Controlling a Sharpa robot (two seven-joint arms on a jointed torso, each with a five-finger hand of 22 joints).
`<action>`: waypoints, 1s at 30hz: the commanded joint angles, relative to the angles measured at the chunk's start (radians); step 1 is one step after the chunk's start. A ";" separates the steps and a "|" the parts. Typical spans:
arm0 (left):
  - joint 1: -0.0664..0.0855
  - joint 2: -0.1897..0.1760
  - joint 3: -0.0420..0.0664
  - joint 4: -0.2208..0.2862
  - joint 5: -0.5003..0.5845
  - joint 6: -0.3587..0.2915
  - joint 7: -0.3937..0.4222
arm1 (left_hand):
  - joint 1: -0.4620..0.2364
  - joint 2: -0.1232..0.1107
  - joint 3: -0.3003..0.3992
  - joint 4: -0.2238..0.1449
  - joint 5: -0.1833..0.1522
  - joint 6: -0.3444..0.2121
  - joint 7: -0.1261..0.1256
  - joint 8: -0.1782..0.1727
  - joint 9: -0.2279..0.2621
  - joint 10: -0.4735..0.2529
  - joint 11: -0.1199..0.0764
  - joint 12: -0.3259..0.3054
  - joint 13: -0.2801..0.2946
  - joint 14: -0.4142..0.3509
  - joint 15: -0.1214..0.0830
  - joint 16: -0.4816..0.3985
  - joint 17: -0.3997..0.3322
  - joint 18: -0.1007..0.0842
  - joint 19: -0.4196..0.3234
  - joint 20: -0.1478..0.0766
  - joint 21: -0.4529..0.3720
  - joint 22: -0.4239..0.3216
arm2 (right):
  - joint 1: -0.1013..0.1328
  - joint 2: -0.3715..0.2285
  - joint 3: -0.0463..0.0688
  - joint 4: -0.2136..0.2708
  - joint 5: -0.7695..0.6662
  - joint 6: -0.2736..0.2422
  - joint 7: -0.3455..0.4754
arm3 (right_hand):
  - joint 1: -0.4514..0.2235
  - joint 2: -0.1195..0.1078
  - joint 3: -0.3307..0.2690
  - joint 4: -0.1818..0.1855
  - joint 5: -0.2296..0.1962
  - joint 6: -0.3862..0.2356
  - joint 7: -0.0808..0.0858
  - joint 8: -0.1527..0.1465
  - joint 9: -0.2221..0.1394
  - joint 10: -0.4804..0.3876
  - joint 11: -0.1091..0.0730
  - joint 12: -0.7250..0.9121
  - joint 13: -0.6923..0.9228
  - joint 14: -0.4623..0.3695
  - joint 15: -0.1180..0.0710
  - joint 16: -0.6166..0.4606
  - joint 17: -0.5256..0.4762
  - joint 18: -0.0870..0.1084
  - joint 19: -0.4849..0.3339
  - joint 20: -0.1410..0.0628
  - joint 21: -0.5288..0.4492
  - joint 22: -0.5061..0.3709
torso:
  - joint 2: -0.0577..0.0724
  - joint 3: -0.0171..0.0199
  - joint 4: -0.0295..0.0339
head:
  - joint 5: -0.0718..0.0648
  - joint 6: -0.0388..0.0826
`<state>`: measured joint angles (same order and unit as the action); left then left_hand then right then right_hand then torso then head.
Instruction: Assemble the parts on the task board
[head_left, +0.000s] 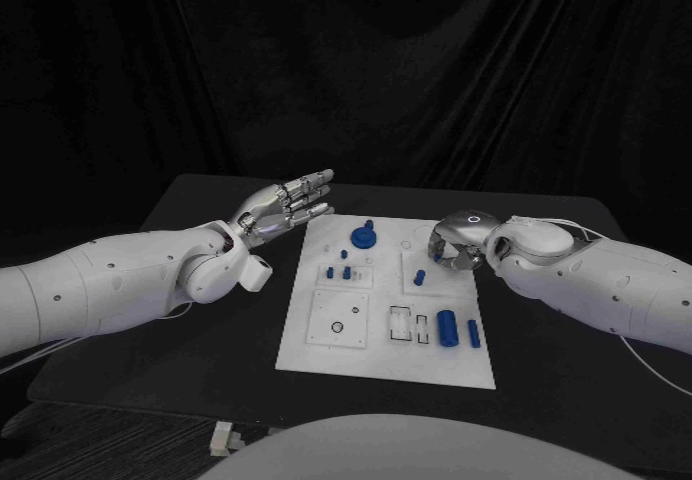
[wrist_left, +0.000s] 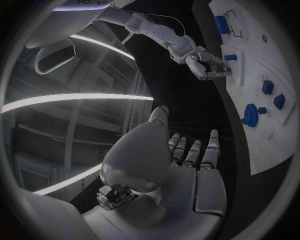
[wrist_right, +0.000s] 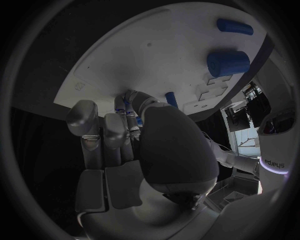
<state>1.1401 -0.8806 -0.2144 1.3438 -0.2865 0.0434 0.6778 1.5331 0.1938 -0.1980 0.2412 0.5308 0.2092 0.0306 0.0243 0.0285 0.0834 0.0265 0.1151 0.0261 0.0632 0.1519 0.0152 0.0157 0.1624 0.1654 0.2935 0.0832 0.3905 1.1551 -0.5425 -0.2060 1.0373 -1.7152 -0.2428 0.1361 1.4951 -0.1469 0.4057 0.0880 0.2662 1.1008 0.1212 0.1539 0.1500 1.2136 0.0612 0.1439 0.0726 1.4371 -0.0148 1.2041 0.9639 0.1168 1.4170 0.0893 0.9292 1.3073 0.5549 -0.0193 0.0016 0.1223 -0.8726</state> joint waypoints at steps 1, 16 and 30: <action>-0.002 0.002 0.001 0.001 0.007 0.013 0.075 | 0.013 -0.001 0.002 -0.007 0.004 0.004 0.004 0.007 0.001 0.002 0.007 0.006 0.001 0.009 0.001 0.005 0.001 0.014 0.006 -0.001 0.004 0.001 | -0.005 -0.005 -0.001 0.001 -0.005 -0.047 -0.010 | 0.006 0.006 -0.002 -0.007 -0.001 0.015 0.000 0.007 0.008 0.015 -0.004 0.006 0.002 -0.001 -0.008 -0.004 0.000 -0.006 0.001 -0.009 0.006 0.116 | 0.000 0.0001 0.0000 | 0.001 0.000; -0.004 0.002 0.001 -0.004 0.007 0.016 0.069 | 0.016 0.002 0.007 -0.010 0.007 0.008 0.009 0.007 0.001 0.002 0.006 0.006 0.001 0.014 0.003 0.007 0.002 0.013 0.012 -0.001 0.006 0.003 | -0.004 -0.014 -0.001 0.018 -0.005 -0.109 -0.006 | 0.001 0.014 -0.012 -0.013 -0.015 0.042 -0.010 0.020 0.027 0.042 -0.015 0.009 0.003 0.006 -0.017 0.001 0.010 -0.009 0.008 -0.017 0.027 0.121 | -0.001 -0.0003 -0.0010 | 0.007 0.000; -0.005 0.000 0.001 -0.009 0.007 0.018 0.059 | 0.016 0.005 0.010 -0.011 0.006 0.005 0.012 0.007 0.001 0.001 0.008 0.004 0.001 0.013 0.003 0.006 0.002 0.011 0.001 -0.002 0.000 -0.019 | 0.050 -0.065 -0.001 0.105 -0.005 -0.141 -0.037 | -0.001 0.014 -0.014 -0.012 -0.020 0.044 -0.011 0.021 0.029 0.045 -0.016 0.008 0.003 0.007 -0.018 0.000 0.009 -0.009 0.008 -0.019 0.027 0.121 | -0.001 -0.0002 -0.0001 | 0.012 0.000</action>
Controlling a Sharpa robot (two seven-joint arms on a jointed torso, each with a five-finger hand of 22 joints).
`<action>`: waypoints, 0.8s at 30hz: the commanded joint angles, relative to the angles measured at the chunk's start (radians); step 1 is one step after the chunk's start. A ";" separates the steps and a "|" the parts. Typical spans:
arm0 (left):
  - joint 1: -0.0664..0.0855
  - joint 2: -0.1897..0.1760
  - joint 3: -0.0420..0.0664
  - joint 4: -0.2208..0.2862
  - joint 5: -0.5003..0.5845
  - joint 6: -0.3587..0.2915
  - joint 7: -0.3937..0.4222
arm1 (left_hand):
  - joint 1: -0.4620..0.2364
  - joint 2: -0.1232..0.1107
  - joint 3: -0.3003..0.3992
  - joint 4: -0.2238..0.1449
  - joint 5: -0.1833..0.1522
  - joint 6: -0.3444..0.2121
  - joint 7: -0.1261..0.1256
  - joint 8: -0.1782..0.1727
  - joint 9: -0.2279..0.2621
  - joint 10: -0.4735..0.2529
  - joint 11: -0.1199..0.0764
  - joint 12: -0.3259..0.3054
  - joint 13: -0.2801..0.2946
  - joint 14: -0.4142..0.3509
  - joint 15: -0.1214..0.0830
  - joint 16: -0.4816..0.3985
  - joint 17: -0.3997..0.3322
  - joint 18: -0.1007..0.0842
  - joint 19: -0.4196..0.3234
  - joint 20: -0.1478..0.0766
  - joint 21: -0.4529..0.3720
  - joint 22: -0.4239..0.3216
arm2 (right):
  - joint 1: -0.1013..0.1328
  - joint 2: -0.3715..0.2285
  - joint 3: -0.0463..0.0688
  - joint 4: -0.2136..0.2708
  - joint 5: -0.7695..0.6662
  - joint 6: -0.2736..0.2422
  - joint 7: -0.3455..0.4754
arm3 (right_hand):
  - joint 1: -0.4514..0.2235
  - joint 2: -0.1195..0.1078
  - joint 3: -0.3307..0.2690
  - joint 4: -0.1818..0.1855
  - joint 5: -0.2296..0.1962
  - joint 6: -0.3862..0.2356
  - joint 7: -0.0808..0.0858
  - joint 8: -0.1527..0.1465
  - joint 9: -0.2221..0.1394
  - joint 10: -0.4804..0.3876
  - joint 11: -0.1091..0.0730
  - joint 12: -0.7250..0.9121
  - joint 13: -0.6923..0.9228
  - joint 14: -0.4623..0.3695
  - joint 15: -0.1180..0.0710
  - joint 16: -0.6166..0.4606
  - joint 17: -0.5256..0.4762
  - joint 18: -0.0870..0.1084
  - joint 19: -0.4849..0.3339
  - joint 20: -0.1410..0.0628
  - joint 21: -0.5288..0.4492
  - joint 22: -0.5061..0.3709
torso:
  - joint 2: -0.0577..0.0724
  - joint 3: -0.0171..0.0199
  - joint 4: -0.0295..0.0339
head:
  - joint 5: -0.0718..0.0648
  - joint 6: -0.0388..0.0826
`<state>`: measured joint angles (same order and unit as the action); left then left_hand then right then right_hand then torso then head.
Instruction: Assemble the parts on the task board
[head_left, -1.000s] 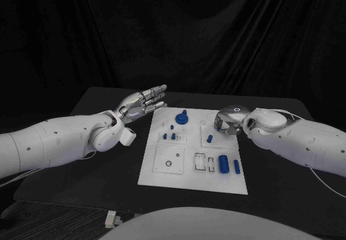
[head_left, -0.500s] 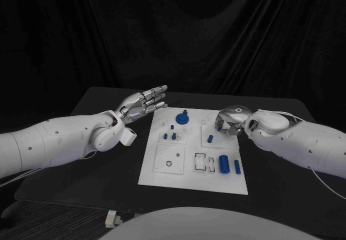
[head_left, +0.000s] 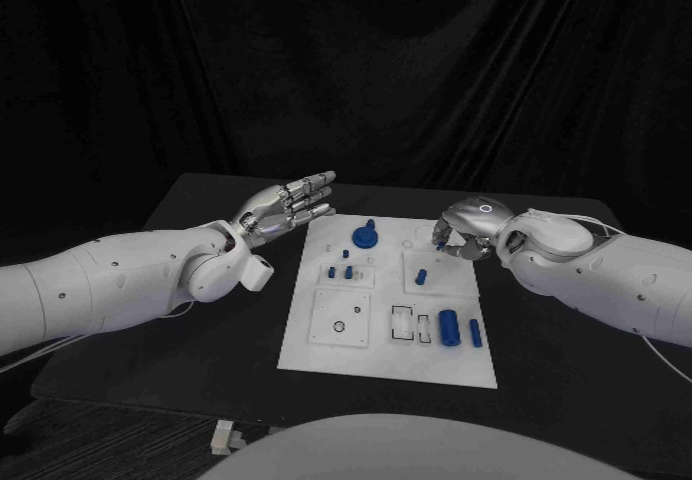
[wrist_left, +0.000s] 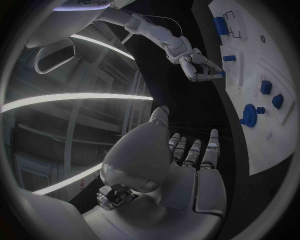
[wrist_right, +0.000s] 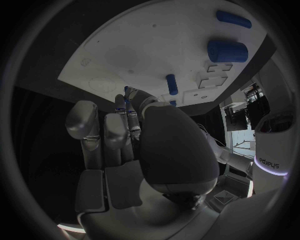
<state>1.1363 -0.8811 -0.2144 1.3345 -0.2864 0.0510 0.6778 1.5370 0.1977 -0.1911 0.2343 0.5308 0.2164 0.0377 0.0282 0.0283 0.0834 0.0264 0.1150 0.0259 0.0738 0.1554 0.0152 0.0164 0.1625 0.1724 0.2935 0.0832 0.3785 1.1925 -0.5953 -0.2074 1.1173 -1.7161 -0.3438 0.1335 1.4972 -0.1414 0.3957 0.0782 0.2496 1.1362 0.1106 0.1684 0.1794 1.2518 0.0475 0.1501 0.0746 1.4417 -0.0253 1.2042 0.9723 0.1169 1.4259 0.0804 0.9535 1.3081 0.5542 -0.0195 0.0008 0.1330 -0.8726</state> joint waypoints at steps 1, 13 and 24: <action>-0.002 0.001 0.001 0.001 0.007 0.009 0.059 | 0.012 0.002 0.004 -0.004 0.006 -0.002 0.006 0.003 0.001 0.000 0.009 0.003 0.001 0.001 -0.001 0.006 0.001 0.010 -0.011 -0.003 -0.003 -0.016 | 0.020 -0.019 0.000 0.039 -0.004 -0.039 -0.039 | -0.004 0.009 -0.004 -0.002 -0.004 0.008 -0.001 0.006 0.000 0.006 -0.002 0.001 0.001 0.002 -0.008 0.000 0.000 -0.009 -0.001 -0.010 0.002 0.120 | 0.000 -0.0001 0.0008 | 0.001 0.000; -0.006 0.000 0.001 -0.002 0.007 -0.010 0.071 | -0.006 -0.002 0.010 -0.002 -0.004 -0.007 0.006 0.002 0.001 -0.005 0.007 -0.003 0.000 -0.045 -0.041 -0.007 -0.008 0.015 -0.089 -0.033 -0.043 -0.121 | 0.067 -0.099 0.000 0.292 -0.004 0.006 -0.099 | -0.002 0.008 -0.004 -0.004 -0.007 -0.004 0.001 -0.003 0.000 0.001 -0.001 -0.007 -0.002 0.011 -0.008 0.014 0.023 -0.014 0.007 -0.011 0.024 0.125 | -0.001 -0.0013 0.0008 | 0.014 0.000; -0.026 -0.010 0.001 0.006 0.007 -0.038 0.095 | -0.042 -0.009 -0.011 0.034 -0.026 -0.009 0.004 0.002 0.000 -0.010 0.007 -0.005 -0.001 -0.070 -0.078 -0.014 -0.015 0.015 -0.128 -0.056 -0.059 -0.213 | 0.044 -0.042 0.000 0.397 -0.053 -0.001 -0.098 | 0.003 0.006 -0.003 -0.010 -0.003 -0.008 0.002 -0.009 0.001 0.002 -0.001 -0.012 -0.003 0.031 -0.009 0.046 0.070 -0.023 0.025 -0.013 0.082 0.139 | -0.003 -0.0035 0.0014 | 0.042 0.000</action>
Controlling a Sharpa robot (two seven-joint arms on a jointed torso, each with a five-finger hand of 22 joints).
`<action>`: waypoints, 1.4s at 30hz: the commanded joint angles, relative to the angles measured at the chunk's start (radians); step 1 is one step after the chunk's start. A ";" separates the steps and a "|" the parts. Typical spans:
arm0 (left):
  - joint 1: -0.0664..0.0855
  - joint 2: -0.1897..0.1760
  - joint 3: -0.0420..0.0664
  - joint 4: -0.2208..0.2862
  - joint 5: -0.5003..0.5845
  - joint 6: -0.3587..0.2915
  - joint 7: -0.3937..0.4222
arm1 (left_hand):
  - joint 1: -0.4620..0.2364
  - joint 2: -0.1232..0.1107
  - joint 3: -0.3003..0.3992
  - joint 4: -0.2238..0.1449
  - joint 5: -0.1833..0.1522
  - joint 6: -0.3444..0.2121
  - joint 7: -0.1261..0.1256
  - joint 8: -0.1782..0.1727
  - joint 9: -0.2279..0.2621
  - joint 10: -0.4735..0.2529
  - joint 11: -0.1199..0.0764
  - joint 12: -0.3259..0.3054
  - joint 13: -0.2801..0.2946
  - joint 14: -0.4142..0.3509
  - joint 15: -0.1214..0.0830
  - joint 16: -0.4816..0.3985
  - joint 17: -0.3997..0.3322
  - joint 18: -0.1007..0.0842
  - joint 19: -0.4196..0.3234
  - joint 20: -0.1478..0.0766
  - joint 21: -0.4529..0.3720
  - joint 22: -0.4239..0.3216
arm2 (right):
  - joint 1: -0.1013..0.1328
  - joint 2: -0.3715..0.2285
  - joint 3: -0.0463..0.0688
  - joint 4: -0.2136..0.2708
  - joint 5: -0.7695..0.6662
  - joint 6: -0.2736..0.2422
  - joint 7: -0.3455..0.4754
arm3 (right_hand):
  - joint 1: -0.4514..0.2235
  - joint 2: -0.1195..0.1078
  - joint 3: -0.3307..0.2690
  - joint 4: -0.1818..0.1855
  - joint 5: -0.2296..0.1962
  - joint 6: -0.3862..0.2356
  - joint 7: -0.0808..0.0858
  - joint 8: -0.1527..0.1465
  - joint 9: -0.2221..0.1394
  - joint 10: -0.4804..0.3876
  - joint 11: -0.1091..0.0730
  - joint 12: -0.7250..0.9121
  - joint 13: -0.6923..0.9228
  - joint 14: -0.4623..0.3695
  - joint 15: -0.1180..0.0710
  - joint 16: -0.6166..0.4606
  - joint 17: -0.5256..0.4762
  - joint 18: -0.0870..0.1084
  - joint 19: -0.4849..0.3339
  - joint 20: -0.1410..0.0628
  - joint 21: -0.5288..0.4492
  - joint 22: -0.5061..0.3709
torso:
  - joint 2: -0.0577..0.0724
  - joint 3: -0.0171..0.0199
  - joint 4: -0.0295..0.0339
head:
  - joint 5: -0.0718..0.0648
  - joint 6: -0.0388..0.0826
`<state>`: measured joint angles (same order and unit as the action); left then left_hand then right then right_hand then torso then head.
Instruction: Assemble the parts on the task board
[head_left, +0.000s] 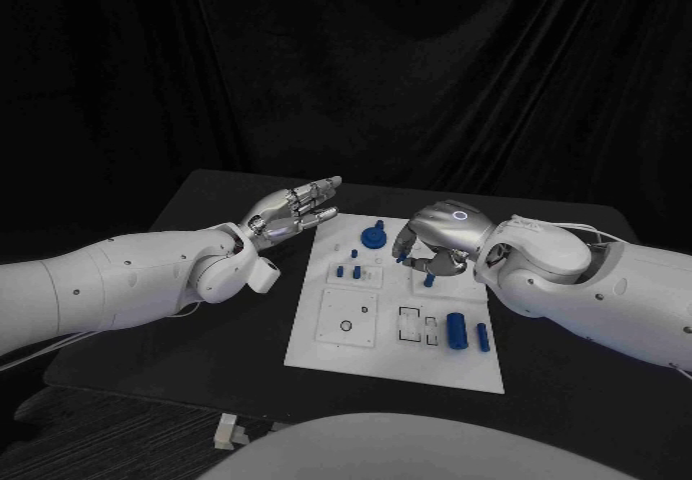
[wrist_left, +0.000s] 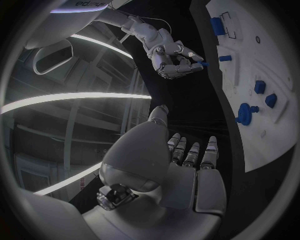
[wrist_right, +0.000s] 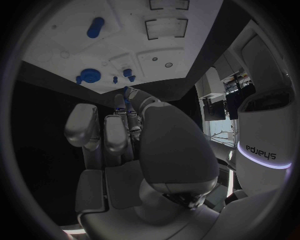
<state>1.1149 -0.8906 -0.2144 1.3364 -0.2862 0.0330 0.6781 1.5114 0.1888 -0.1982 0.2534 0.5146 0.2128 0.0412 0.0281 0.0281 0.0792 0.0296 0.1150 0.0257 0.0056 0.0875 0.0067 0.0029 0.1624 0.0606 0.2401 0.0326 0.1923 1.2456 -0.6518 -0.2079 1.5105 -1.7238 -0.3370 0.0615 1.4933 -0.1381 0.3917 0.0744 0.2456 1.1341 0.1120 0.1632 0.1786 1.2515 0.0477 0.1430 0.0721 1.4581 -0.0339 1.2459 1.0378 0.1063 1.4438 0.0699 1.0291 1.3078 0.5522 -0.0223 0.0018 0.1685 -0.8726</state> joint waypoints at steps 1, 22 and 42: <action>-0.006 -0.001 0.001 0.005 0.007 -0.020 0.096 | -0.022 0.000 -0.008 0.023 -0.016 -0.005 0.000 0.002 0.000 -0.006 0.004 -0.005 -0.001 -0.003 -0.012 -0.006 -0.002 0.014 -0.025 -0.004 -0.012 -0.052 | -0.013 0.023 0.001 0.002 -0.052 -0.011 -0.025 | 0.005 0.001 -0.001 -0.007 0.001 -0.004 -0.001 -0.005 0.004 0.008 -0.002 -0.004 0.001 0.024 -0.001 0.022 0.028 -0.018 0.018 -0.003 0.040 0.147 | -0.001 -0.0005 0.0001 | 0.009 0.000; -0.018 -0.017 0.001 0.017 0.007 -0.055 0.125 | -0.226 0.009 -0.109 0.039 -0.336 -0.086 -0.112 -0.010 -0.009 -0.053 -0.043 -0.070 -0.013 -0.006 -0.053 -0.007 -0.003 -0.054 -0.061 -0.169 -0.033 -0.192 | -0.096 0.138 0.001 -0.079 -0.080 0.039 -0.002 | 0.005 0.000 -0.001 -0.010 0.008 -0.008 -0.001 -0.010 0.005 0.012 -0.003 -0.006 0.001 0.031 -0.003 0.033 0.042 -0.024 0.028 -0.005 0.075 0.155 | 0.003 0.0007 0.0027 | 0.027 0.000; -0.019 -0.022 0.001 0.020 0.007 -0.047 0.126 | -0.199 0.022 -0.093 0.038 -0.261 -0.078 -0.098 -0.008 -0.008 -0.052 -0.022 -0.072 -0.012 -0.006 -0.090 -0.007 -0.003 -0.050 -0.061 -0.202 -0.033 -0.192 | -0.130 0.151 0.001 -0.106 -0.080 0.065 -0.006 | 0.006 0.000 0.000 -0.012 0.013 -0.010 0.000 -0.013 0.005 0.012 -0.003 -0.007 0.001 0.031 -0.002 0.031 0.038 -0.023 0.028 -0.005 0.072 0.154 | 0.002 0.0024 -0.0001 | 0.013 0.000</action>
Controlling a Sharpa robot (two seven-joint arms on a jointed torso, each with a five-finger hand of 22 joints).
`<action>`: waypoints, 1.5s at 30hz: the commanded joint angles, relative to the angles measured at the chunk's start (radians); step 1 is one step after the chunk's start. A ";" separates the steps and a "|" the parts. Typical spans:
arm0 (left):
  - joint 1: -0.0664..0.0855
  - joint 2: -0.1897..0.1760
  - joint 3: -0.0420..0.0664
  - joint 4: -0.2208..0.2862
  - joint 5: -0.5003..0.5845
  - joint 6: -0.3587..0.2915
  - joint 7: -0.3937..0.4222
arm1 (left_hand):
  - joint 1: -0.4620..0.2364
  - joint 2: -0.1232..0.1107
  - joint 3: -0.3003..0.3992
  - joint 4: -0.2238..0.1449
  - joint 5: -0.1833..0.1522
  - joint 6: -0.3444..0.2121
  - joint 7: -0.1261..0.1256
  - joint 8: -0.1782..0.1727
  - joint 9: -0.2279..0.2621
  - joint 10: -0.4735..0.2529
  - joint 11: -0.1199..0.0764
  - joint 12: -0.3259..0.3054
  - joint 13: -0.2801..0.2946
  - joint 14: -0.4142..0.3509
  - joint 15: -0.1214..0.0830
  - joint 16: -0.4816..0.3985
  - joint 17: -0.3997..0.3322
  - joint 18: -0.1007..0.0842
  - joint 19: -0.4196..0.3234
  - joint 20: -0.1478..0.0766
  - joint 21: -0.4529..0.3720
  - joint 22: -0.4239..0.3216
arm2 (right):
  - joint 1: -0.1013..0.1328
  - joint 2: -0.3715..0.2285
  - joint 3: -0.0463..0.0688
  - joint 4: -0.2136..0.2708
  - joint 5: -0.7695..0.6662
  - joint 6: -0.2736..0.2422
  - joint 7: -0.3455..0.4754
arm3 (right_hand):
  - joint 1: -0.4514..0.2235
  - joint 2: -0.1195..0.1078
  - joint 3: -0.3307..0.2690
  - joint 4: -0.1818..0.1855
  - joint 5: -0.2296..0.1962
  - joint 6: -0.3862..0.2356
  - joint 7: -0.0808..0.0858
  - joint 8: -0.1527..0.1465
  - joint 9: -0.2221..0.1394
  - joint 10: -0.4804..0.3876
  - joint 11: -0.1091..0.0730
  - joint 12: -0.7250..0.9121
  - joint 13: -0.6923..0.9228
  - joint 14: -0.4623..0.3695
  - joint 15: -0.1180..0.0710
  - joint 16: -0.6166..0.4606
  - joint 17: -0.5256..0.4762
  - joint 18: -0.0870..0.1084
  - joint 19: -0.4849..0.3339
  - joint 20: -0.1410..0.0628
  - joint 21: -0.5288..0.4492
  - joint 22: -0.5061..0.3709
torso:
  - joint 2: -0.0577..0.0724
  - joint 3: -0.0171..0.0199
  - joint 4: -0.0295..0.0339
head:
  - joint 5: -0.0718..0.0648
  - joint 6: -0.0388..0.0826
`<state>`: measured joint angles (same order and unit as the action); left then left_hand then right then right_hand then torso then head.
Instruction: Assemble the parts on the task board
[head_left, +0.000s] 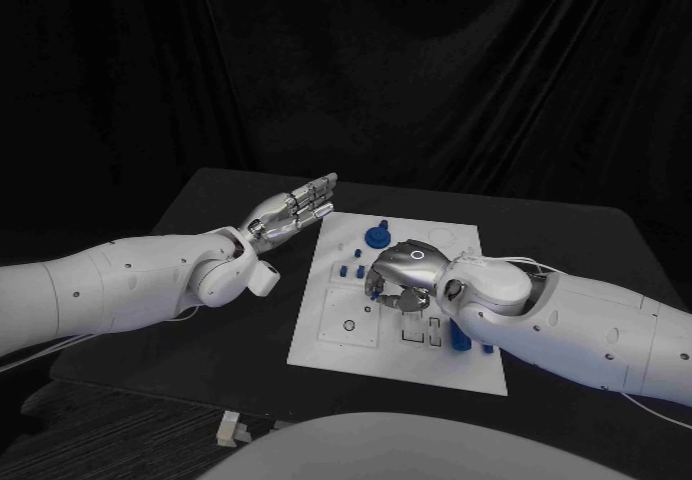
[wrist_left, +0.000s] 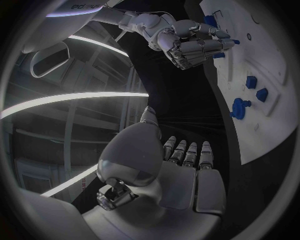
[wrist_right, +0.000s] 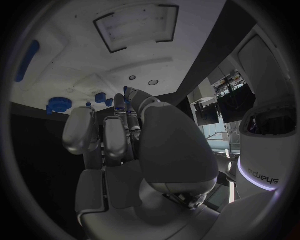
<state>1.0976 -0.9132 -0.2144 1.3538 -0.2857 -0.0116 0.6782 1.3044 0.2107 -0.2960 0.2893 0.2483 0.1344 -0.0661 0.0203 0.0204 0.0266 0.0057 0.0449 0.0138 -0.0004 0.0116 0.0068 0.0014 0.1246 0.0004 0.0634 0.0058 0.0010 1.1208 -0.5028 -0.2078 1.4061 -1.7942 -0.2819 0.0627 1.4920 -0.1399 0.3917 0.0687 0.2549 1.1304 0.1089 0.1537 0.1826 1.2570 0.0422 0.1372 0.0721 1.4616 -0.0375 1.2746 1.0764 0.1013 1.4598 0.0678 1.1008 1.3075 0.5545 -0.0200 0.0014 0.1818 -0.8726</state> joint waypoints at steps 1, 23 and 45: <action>-0.001 0.001 0.001 0.002 0.007 -0.003 0.126 | 0.008 0.001 0.004 0.002 0.006 0.000 0.010 -0.001 0.000 0.001 0.000 -0.002 -0.001 0.000 -0.019 -0.007 -0.001 -0.017 0.000 -0.036 -0.006 -0.001 | -0.007 0.003 0.001 -0.003 -0.010 0.009 -0.007 | 0.008 0.001 0.000 -0.006 0.003 -0.007 0.003 -0.004 0.001 0.007 0.003 -0.001 0.001 0.027 0.001 0.002 -0.001 -0.018 0.012 -0.003 0.001 0.154 | 0.000 0.0001 0.0004 | -0.001 0.000; -0.002 0.006 0.001 -0.003 0.007 0.027 0.139 | 0.115 0.037 0.053 -0.006 0.193 0.029 0.056 0.003 0.003 0.008 -0.001 0.021 0.003 0.000 -0.014 -0.007 -0.001 0.027 0.000 0.016 -0.006 -0.001 | -0.021 0.022 0.001 -0.022 -0.010 0.015 -0.013 | 0.007 0.000 0.001 -0.008 0.009 -0.009 0.004 -0.007 0.001 0.013 0.002 0.000 0.002 0.027 0.001 0.002 -0.003 -0.017 0.012 -0.003 -0.001 0.153 | 0.000 0.0002 -0.0004 | -0.001 0.000; -0.004 0.010 0.001 -0.002 0.007 0.051 0.122 | 0.124 0.043 0.058 -0.002 0.200 0.026 0.059 0.003 0.003 0.006 0.008 0.021 0.003 0.000 0.000 -0.007 -0.001 0.028 0.000 0.031 -0.006 -0.001 | -0.036 0.033 0.001 -0.026 -0.010 0.024 -0.028 | 0.007 -0.001 0.001 -0.009 0.011 -0.011 0.004 -0.009 0.001 0.013 0.002 0.000 0.002 0.026 0.001 -0.001 -0.008 -0.017 0.011 -0.003 -0.006 0.152 | 0.000 0.0000 0.0000 | 0.002 0.000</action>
<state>1.0953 -0.9056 -0.2144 1.3485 -0.2856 0.0200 0.6782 1.4211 0.2532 -0.2448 0.2854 0.4427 0.1593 -0.0122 0.0203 0.0218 0.0338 0.0051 0.0616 0.0156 0.0004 0.0037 0.0068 0.0009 0.1364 0.0007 0.0865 0.0059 0.0015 1.0876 -0.4706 -0.2078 1.3802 -1.7960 -0.2653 0.0583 1.4924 -0.1396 0.3944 0.0658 0.2591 1.1250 0.1103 0.1475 0.1818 1.2642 0.0425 0.1315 0.0735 1.4616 -0.0375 1.2746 1.0696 0.1015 1.4597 0.0679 1.1005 1.3073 0.5543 -0.0198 0.0013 0.1834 -0.8726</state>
